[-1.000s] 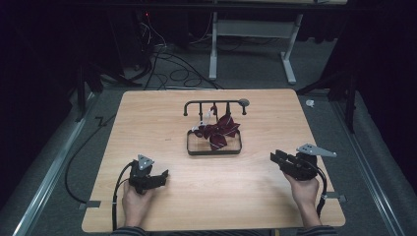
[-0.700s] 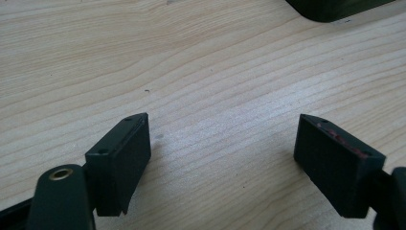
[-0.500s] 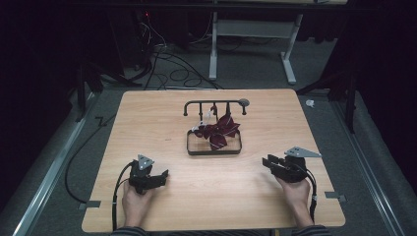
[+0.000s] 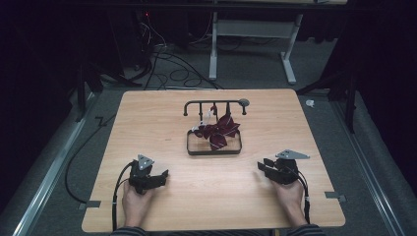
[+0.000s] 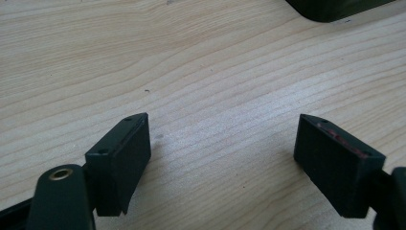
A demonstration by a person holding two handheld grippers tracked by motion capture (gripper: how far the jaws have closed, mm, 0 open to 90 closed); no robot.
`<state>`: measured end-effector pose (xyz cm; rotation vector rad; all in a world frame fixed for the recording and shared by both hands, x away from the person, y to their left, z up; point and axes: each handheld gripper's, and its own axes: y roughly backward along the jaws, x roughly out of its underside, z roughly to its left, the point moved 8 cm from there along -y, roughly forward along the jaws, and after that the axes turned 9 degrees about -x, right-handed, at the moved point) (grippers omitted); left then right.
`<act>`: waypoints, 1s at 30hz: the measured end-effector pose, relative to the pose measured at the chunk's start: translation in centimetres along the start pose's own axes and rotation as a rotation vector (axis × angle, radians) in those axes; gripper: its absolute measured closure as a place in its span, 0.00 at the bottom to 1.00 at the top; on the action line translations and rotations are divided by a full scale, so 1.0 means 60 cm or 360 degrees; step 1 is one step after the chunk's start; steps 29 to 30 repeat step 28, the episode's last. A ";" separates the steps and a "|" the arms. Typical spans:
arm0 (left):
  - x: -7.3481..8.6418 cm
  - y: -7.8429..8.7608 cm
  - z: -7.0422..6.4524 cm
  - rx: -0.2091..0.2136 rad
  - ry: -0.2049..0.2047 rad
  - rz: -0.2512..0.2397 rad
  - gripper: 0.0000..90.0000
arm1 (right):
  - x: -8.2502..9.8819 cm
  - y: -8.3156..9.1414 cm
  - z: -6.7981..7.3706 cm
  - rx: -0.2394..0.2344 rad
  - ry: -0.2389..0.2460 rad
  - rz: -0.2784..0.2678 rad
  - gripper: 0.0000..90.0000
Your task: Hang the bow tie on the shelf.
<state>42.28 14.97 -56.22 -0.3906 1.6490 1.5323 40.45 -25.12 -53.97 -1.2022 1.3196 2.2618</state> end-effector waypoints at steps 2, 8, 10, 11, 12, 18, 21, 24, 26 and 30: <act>0.000 0.000 0.000 0.0000 0.0000 0.0000 0.23 | 0.002 -0.003 -0.002 0.0019 0.0011 0.0009 0.71; 0.000 0.000 0.000 -0.0001 0.0000 0.0000 0.23 | 0.009 -0.013 -0.006 0.0069 0.0023 0.0035 0.67; 0.000 0.000 0.000 0.0000 0.0001 0.0000 0.23 | 0.012 -0.017 -0.008 0.0086 0.0033 0.0049 0.66; 0.000 0.000 0.000 0.0000 0.0000 0.0000 0.23 | 0.014 -0.019 -0.008 0.0092 0.0030 0.0055 0.65; 0.000 0.000 0.000 0.0000 0.0000 0.0000 0.23 | 0.014 -0.020 -0.009 0.0095 0.0033 0.0059 0.64; 0.000 0.000 0.000 0.0000 0.0001 0.0000 0.23 | 0.012 -0.025 -0.010 0.0166 0.0074 0.0089 0.50; 0.000 0.000 0.000 0.0001 0.0001 0.0000 0.23 | 0.013 -0.029 -0.005 0.0226 0.0142 0.0116 0.46; 0.000 0.000 0.000 0.0001 0.0001 0.0000 0.23 | 0.013 -0.029 -0.006 0.0221 0.0121 0.0112 0.46; 0.000 0.000 0.000 0.0001 0.0002 -0.0001 0.23 | 0.013 -0.029 -0.006 0.0223 0.0123 0.0117 0.46; 0.000 0.000 0.000 0.0001 0.0002 -0.0001 0.23 | 0.013 -0.029 -0.006 0.0224 0.0124 0.0115 0.46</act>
